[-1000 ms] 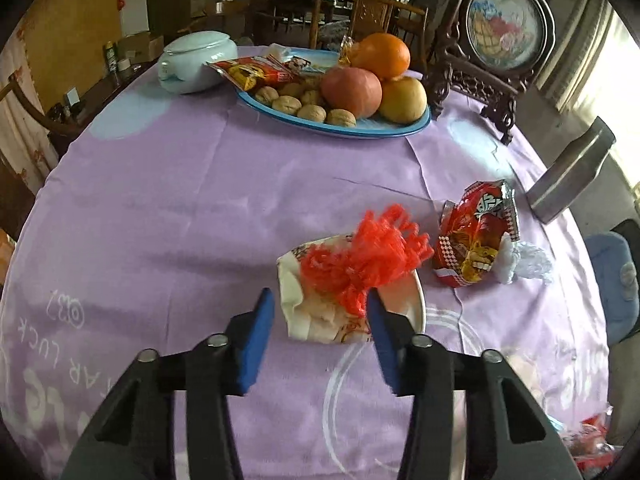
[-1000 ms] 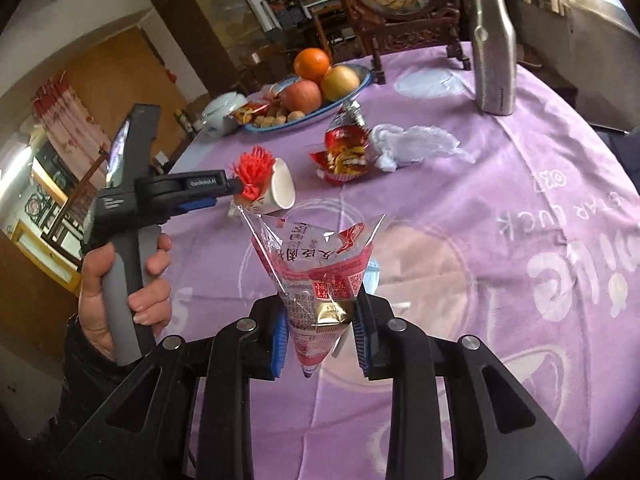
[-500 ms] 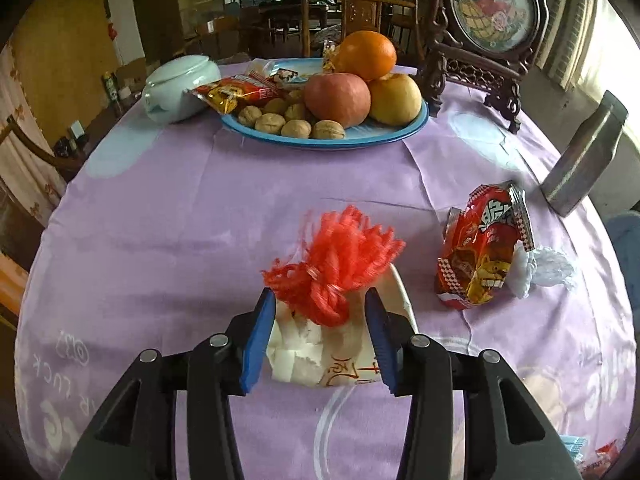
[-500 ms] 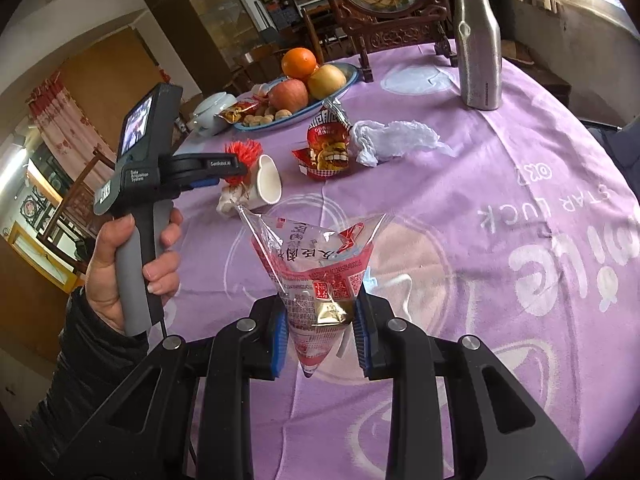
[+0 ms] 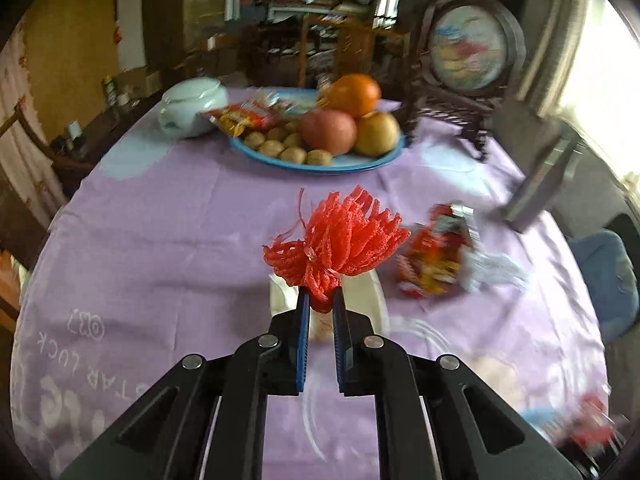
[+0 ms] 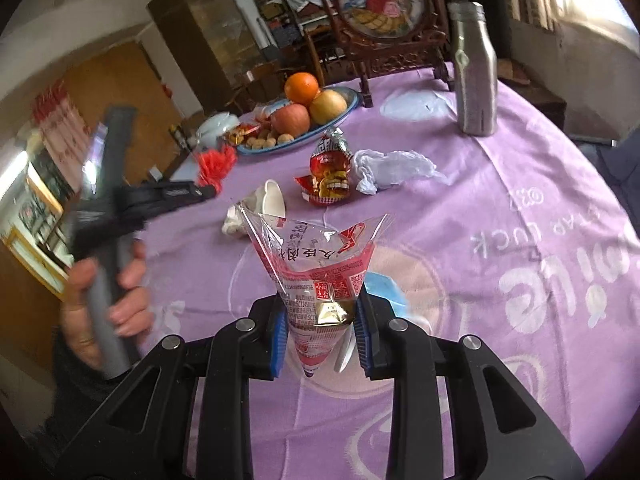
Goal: Collect trash
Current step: 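Grasp the red tassel from the paper cup with the left gripper while the right gripper holds the bag, then lower the bag onto the blue mask and open the right gripper while the left holds the tassel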
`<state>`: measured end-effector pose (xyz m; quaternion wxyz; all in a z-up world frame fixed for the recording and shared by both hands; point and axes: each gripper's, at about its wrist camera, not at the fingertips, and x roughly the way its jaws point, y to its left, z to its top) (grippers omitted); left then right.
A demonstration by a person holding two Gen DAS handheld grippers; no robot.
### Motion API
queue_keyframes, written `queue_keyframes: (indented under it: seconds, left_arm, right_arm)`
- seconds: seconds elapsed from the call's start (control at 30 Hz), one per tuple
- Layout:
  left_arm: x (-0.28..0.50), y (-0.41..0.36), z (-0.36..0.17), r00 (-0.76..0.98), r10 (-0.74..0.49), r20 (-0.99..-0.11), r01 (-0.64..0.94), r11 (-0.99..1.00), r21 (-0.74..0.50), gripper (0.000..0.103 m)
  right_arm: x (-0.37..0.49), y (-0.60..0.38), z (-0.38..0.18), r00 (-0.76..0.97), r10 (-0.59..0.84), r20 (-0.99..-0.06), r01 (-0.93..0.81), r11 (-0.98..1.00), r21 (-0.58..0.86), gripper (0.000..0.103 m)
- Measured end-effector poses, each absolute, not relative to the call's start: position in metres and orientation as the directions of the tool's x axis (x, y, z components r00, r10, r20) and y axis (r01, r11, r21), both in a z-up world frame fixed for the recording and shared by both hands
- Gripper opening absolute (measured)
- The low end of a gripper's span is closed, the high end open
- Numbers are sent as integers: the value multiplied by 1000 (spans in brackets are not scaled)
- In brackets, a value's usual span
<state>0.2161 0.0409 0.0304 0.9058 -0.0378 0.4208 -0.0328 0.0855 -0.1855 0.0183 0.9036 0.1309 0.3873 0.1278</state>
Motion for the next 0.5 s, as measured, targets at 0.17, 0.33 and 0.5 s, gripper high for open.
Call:
queue_keyframes:
  seconds: [0.17, 0.33, 0.5]
  left_arm:
    - [176, 29, 36, 646, -175, -743, 124, 985, -123, 12]
    - [157, 29, 23, 612, -181, -770, 142, 983, -118, 12]
    - [159, 40, -4, 570, -129, -812, 92, 991, -92, 12]
  right_arm:
    - [79, -170, 22, 657, 398, -640, -200, 911, 361, 32]
    - [81, -151, 12, 594, 415, -689, -238, 909, 342, 34]
    - [85, -125, -22, 469, 357, -808, -252, 931, 264, 44]
